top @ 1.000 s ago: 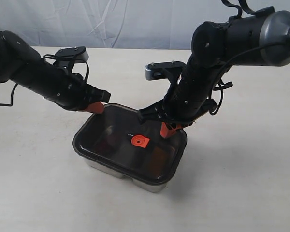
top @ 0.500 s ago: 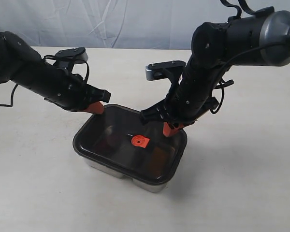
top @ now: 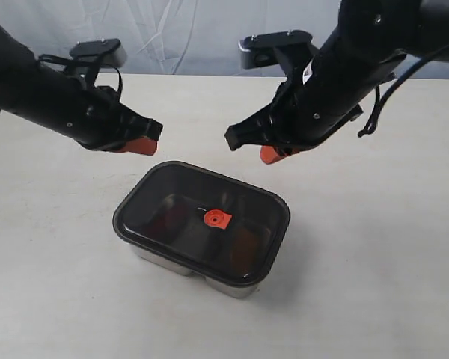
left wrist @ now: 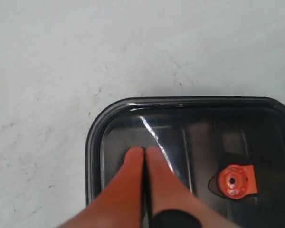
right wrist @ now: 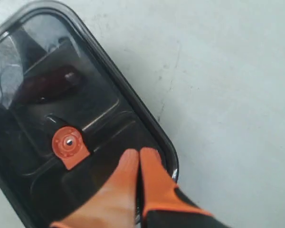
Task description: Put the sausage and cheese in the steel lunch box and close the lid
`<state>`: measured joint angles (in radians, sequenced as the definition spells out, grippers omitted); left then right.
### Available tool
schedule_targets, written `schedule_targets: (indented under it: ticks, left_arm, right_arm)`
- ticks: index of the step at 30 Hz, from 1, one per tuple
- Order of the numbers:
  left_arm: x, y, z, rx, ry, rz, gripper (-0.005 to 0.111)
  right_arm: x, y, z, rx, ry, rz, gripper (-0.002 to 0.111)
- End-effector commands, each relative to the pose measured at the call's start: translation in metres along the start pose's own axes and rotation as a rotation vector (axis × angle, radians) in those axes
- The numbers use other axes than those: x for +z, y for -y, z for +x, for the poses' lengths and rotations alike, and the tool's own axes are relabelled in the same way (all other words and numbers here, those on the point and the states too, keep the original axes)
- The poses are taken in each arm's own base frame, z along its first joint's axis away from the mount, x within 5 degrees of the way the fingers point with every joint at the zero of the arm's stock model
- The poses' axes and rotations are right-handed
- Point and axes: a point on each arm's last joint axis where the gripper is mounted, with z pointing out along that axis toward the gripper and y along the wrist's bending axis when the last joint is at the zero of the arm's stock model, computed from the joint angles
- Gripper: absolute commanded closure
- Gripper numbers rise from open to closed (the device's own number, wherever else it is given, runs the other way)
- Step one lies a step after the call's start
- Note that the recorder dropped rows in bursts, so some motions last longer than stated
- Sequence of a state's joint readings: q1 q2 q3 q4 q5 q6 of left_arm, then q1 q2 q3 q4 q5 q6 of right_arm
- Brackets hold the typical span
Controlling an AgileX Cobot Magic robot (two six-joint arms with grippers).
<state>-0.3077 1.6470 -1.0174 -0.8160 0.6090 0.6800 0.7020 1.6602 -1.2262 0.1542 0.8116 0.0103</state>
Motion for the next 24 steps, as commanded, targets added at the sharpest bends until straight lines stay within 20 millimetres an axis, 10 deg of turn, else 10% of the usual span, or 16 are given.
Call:
schedule_targets:
  ticks: [1, 11, 24]
  left_arm:
    - [-0.041, 0.02, -0.006, 0.081, 0.109, -0.005, 0.107]
    - [-0.141, 0.055, 0.042, 0.133, 0.473, -0.057, 0.107]
    - [-0.181, 0.069, 0.129, 0.239, 0.634, -0.072, 0.107]
  right_arm:
    - [-0.037, 0.001, 0.002, -0.017, 0.091, 0.03, 0.108]
    - [-0.105, -0.002, 0.036, -0.04, 0.252, 0.028, 0.108]
    - [-0.085, 0.012, 0.135, -0.017, 0.34, 0.018, 0.108]
